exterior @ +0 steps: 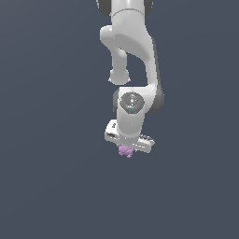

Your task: Pick up the object and move it to a goal position.

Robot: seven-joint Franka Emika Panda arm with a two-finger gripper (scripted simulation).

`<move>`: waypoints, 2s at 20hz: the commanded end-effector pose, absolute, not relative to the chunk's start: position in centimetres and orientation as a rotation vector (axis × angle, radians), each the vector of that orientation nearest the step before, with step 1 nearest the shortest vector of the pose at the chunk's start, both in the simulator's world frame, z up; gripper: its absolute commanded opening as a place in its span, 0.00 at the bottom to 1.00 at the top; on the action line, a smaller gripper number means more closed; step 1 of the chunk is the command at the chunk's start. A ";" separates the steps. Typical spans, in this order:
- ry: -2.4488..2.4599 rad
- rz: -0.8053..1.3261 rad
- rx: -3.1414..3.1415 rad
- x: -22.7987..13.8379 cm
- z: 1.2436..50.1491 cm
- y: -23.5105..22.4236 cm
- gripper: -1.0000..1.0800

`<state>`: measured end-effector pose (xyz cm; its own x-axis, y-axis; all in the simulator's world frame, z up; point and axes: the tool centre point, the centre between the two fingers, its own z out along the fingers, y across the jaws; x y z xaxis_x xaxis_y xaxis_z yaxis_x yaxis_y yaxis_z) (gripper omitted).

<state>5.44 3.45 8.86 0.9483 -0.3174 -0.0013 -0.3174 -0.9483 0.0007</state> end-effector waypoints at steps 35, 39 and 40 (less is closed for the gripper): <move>-0.505 0.000 3.100 4.7 39.0 19.0 0.00; -0.505 0.000 3.100 4.8 39.5 19.3 0.00; -0.505 0.000 3.100 4.8 39.5 19.3 0.00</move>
